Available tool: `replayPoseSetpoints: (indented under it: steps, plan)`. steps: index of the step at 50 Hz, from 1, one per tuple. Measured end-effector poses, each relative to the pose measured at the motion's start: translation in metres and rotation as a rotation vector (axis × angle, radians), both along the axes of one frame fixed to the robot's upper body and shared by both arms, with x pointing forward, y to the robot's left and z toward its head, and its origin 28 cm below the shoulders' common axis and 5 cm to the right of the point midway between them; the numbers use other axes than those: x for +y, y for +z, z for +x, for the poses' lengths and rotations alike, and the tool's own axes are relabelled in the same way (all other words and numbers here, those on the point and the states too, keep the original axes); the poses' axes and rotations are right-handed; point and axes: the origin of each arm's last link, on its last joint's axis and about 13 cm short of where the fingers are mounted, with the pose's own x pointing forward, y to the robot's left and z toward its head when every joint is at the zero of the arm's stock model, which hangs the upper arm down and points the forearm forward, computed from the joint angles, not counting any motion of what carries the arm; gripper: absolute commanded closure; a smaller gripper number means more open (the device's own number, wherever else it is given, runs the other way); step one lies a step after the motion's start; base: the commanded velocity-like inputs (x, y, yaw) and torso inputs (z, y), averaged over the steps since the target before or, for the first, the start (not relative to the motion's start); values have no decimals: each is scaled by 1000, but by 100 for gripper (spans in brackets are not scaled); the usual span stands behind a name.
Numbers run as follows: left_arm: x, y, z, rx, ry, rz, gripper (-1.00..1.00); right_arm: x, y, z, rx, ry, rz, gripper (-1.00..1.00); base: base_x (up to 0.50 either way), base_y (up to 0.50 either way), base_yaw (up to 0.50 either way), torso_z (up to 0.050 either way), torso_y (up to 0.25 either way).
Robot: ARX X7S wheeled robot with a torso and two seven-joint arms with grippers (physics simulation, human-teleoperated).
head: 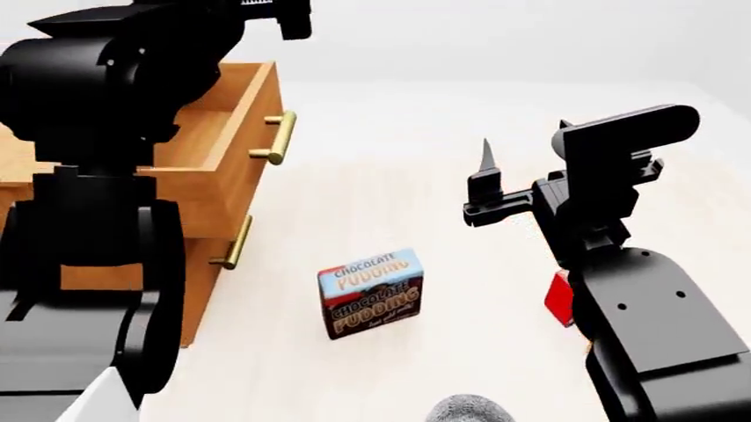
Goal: Put the bowl in the top drawer of the cabinet.
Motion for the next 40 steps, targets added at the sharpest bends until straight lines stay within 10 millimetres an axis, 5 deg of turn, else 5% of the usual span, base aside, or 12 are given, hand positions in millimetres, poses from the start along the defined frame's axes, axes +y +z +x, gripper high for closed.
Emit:
replayPoseSetpoints:
  steps: [16, 40]
  plan:
    - [1, -8, 15, 75, 22, 12, -100, 0, -2, -3, -4, 4, -12, -100, 500, 136, 0, 0, 1]
    - [0, -36, 22, 237, 15, -44, -100, -1, -5, -8, 4, -9, -4, -100, 0, 0, 0, 0, 0]
